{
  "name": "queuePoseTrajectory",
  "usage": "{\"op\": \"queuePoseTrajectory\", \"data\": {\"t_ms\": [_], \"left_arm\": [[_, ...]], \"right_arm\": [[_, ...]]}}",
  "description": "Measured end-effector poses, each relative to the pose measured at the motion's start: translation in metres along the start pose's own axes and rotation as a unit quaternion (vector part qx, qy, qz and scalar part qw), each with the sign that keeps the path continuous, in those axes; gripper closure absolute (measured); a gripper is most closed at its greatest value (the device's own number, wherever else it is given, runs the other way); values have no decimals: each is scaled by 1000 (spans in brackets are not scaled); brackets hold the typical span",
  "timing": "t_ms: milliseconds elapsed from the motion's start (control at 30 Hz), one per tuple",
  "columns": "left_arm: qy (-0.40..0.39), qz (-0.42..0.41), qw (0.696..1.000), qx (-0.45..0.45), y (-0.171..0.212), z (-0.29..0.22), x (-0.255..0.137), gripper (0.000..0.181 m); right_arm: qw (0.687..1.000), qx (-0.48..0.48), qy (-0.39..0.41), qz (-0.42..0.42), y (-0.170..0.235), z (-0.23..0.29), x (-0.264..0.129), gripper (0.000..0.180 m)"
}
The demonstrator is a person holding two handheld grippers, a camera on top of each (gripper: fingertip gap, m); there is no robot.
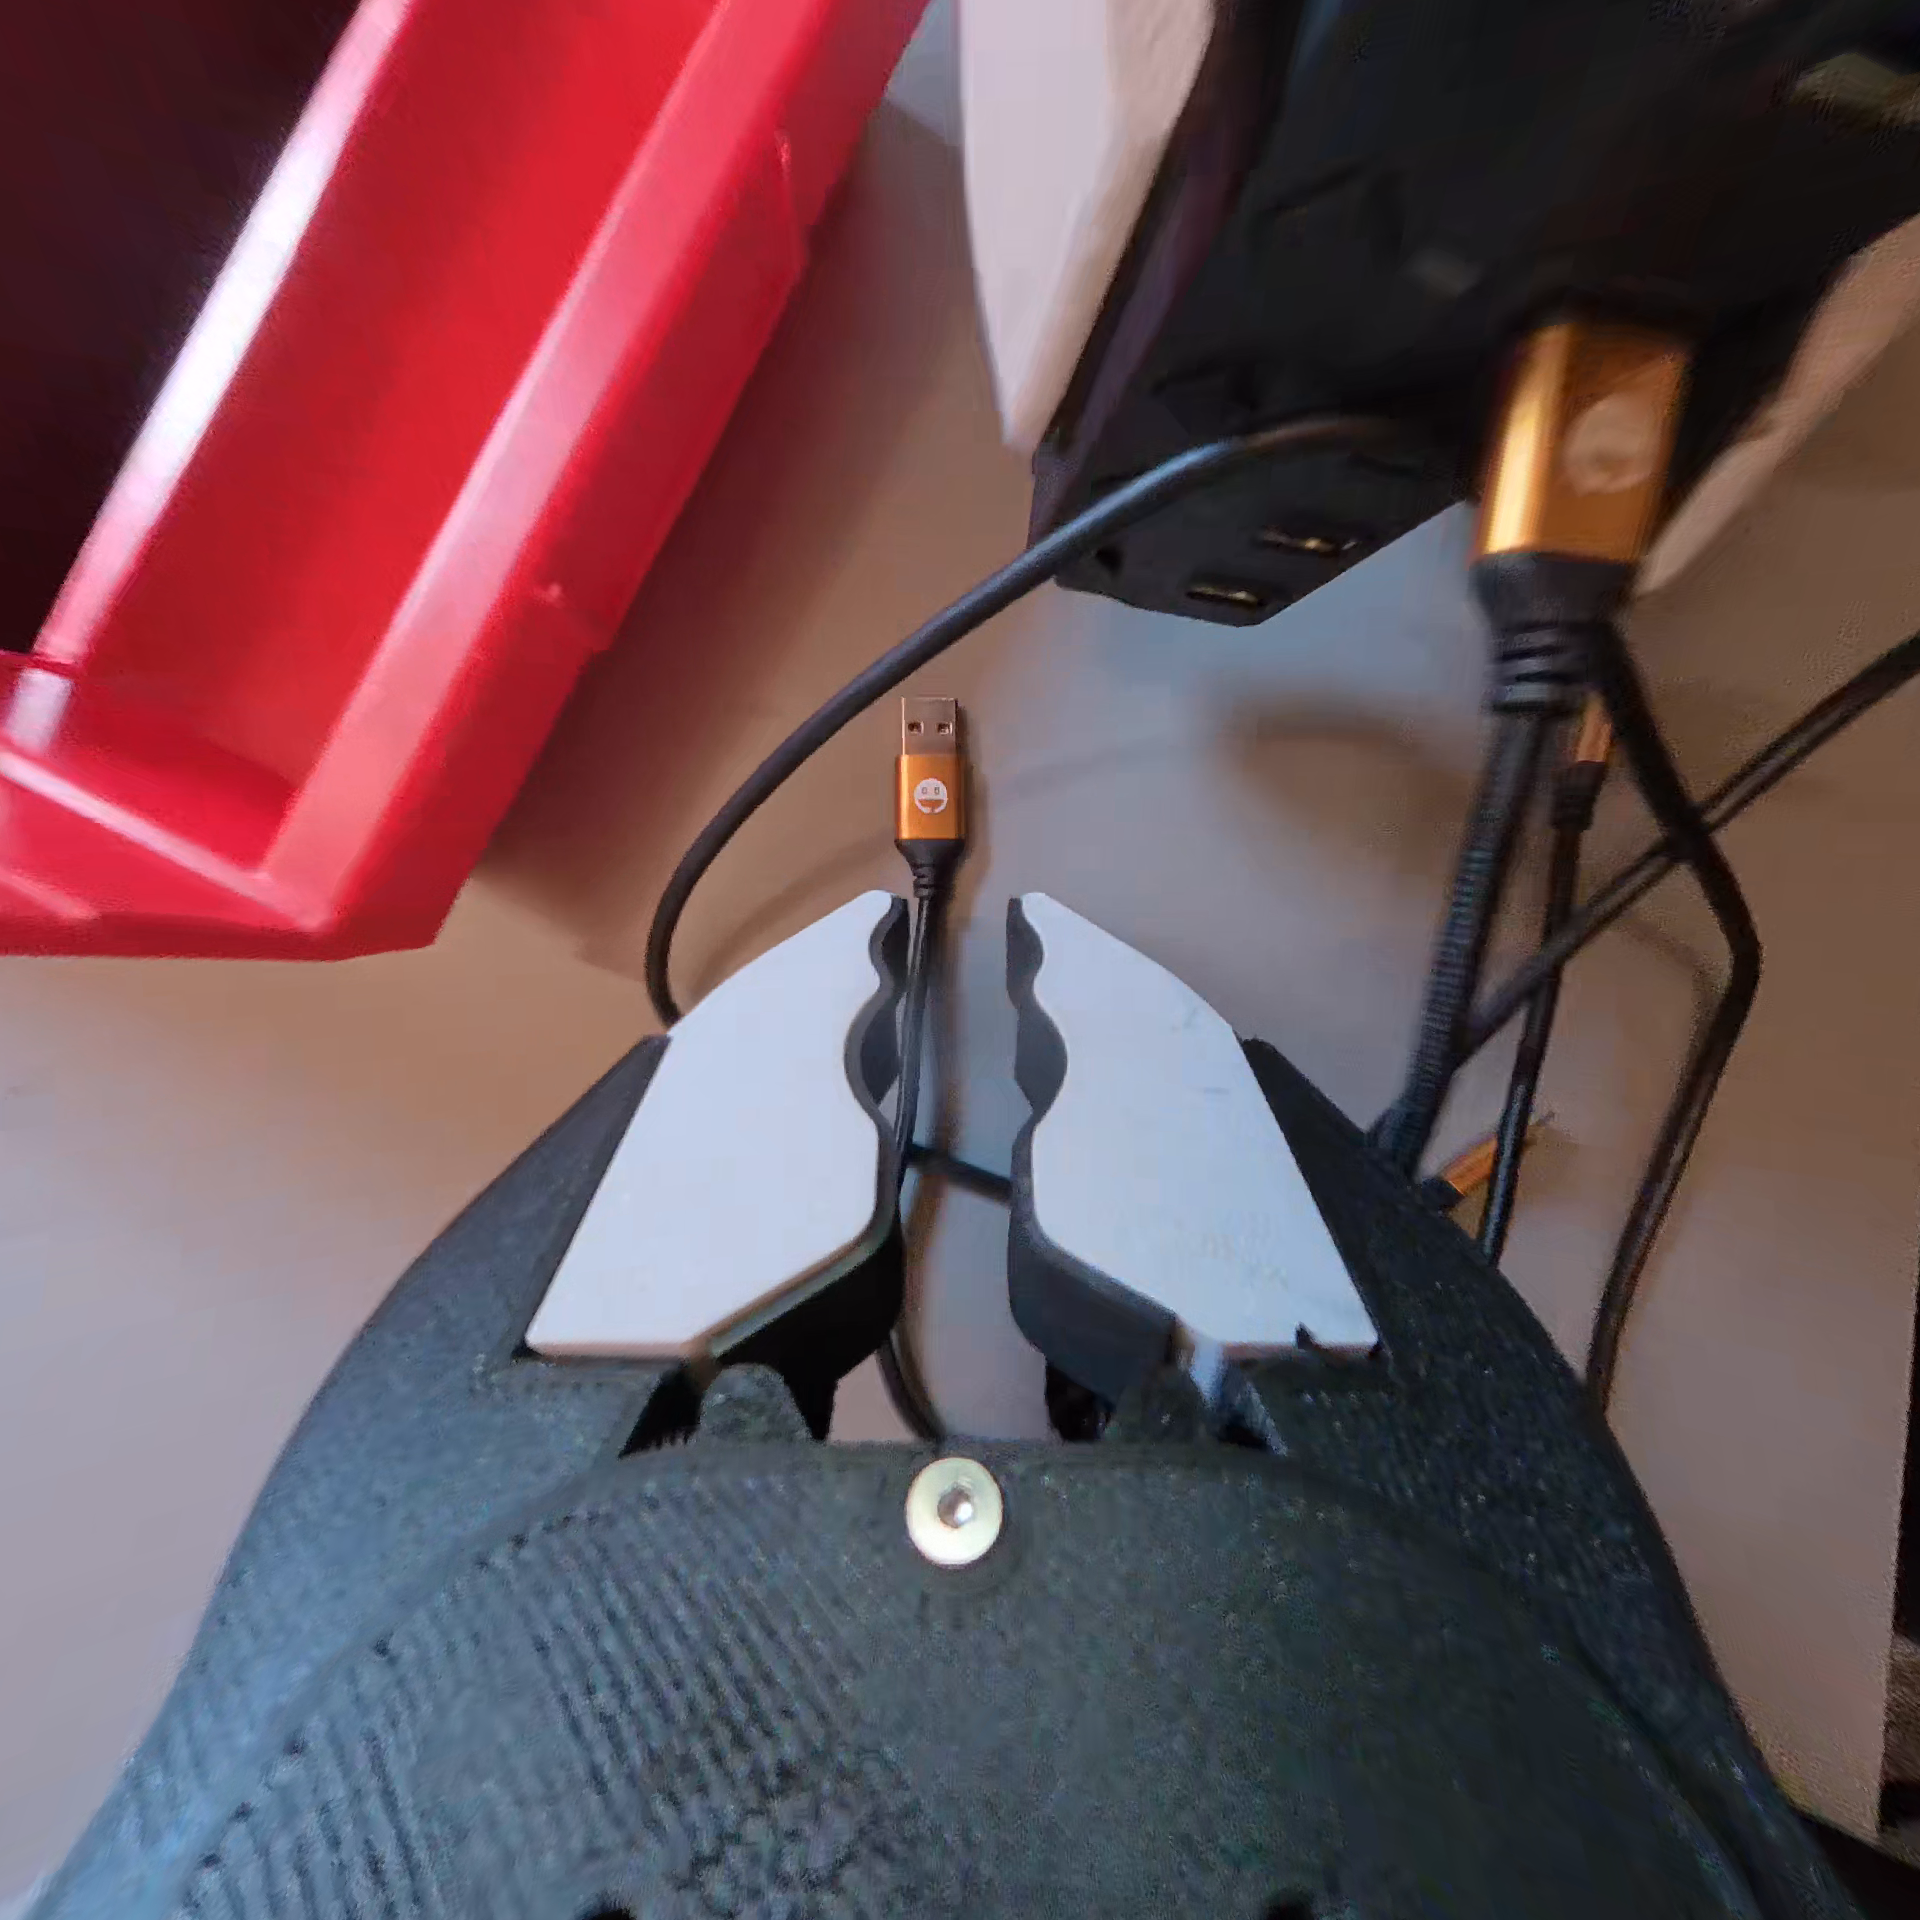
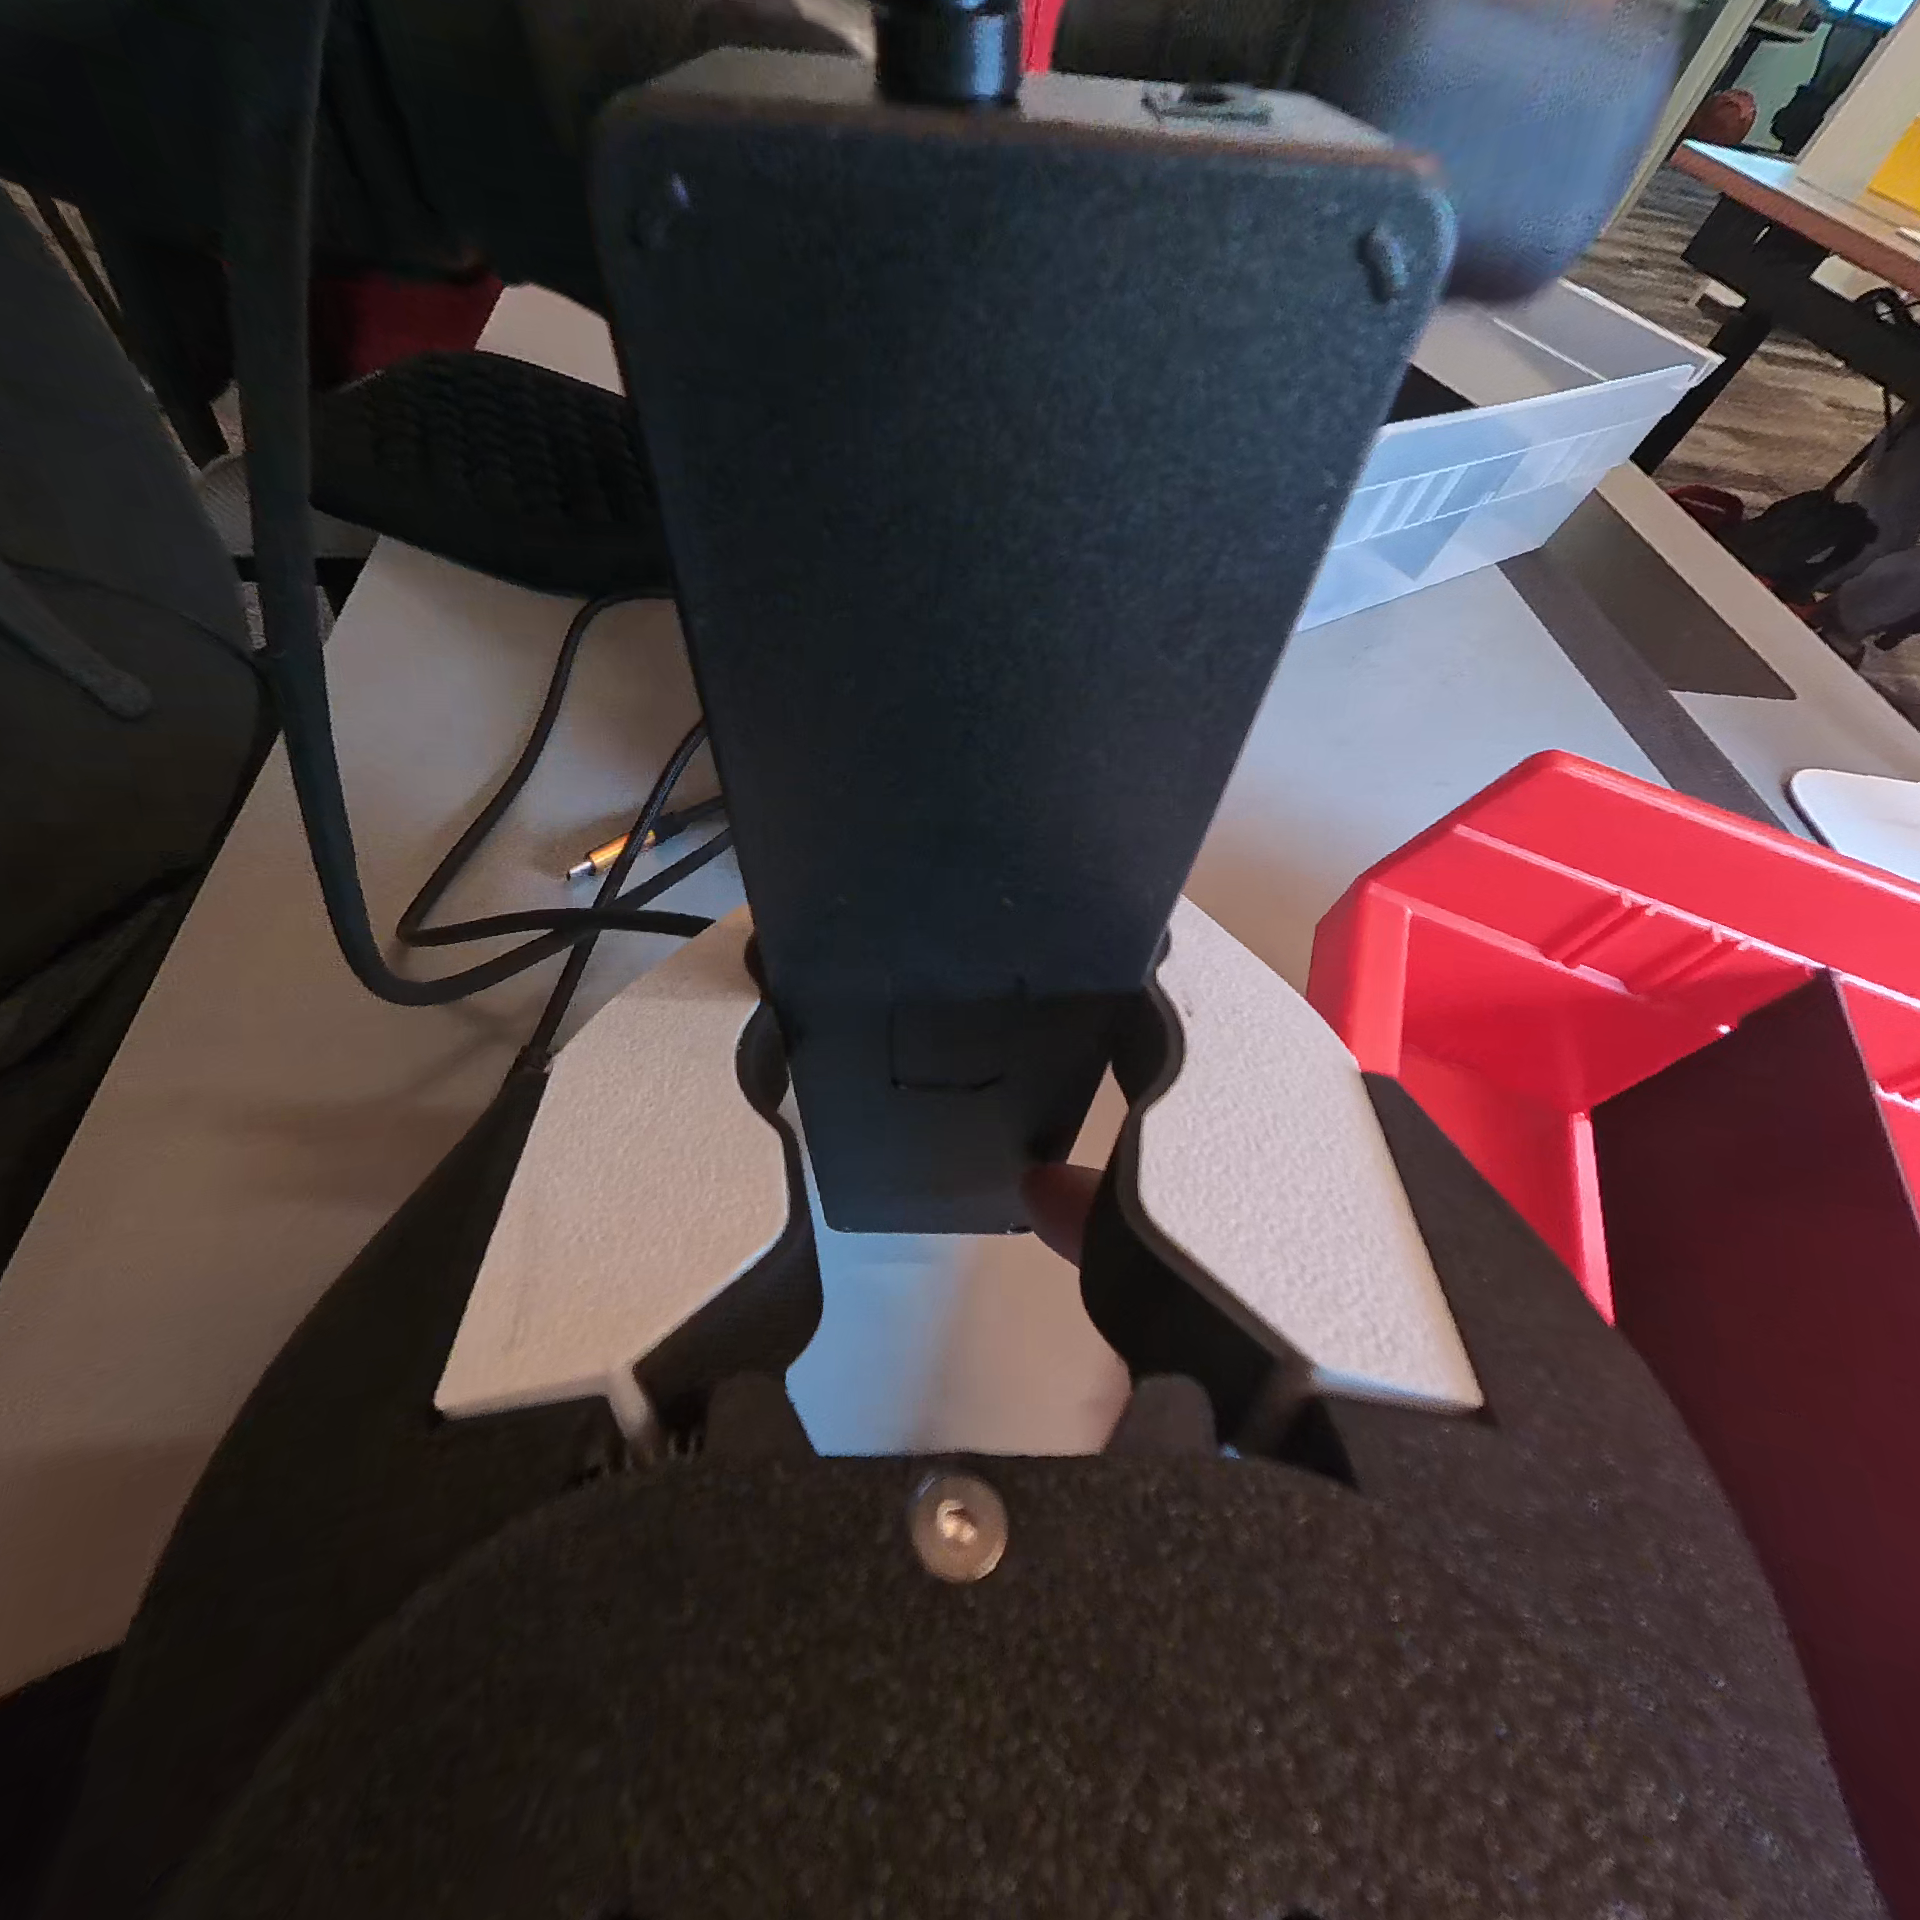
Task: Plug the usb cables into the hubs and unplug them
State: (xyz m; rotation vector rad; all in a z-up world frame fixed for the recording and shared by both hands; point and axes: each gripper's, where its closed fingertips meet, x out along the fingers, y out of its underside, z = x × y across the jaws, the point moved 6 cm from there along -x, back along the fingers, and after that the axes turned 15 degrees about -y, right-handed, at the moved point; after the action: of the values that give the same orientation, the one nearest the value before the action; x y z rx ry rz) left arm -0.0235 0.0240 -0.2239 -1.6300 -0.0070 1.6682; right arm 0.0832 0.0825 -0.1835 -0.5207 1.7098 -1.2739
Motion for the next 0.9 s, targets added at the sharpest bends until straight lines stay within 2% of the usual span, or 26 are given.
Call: {"op": "queuePoseTrajectory", "data": {"t_ms": [167, 567, 667, 900], "left_arm": [[1, -1, 1000, -13, 10, -3, 27, 158], [-51, -32, 998, 14, 7, -11, 29, 168], [-40, -48, 998, -23, 17, 0, 4, 169], [-72, -88, 993, -30, 13, 14, -102, 172]], "right_arm": [[1000, 3, 1, -3, 2, 0, -3, 117], [1000, 7, 0, -4, 5, 0, -6, 117], [1000, 5, 4, -5, 4, 0, -8, 117], [1000, -1, 1, 2, 2, -2, -2, 117]]}}
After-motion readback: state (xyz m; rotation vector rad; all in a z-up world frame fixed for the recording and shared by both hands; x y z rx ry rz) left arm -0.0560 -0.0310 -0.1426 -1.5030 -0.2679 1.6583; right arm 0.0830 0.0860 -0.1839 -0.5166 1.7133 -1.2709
